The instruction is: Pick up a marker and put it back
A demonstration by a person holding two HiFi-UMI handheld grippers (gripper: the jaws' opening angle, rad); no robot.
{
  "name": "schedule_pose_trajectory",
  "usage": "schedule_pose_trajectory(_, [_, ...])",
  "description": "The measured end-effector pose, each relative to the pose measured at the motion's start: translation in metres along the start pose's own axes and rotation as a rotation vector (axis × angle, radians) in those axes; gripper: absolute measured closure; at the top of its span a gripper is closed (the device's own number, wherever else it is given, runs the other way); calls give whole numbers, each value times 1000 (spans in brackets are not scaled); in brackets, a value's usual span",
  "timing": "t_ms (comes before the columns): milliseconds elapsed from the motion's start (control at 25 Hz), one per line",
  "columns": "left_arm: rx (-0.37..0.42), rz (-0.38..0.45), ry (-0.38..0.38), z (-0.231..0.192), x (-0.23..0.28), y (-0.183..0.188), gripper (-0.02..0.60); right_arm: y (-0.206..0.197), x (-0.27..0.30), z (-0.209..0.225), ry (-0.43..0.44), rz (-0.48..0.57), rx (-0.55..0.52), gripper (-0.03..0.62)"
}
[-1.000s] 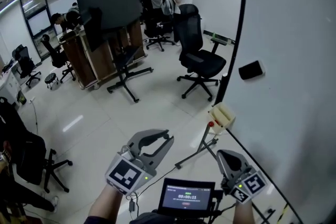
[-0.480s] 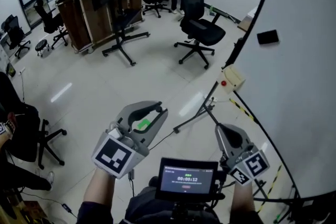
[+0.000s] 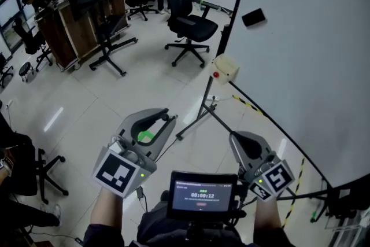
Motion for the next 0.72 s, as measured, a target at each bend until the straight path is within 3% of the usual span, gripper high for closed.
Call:
schedule_pose_trajectory(480, [15, 0, -38, 136, 89, 35, 509, -21, -148, 81, -42, 26, 50, 579])
schedule_pose_trajectory(720, [-2, -78, 18, 180, 84, 32, 509, -36, -181, 92, -25, 15, 142, 579])
Point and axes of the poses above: the fingertips, and each gripper's own axes: x forward along the fingers, z to its right, y out of its top, the point moved 5 cm from there along -x, backward along the fingers, and after that the axes turned 13 degrees about -y, right-handed, at the moved point
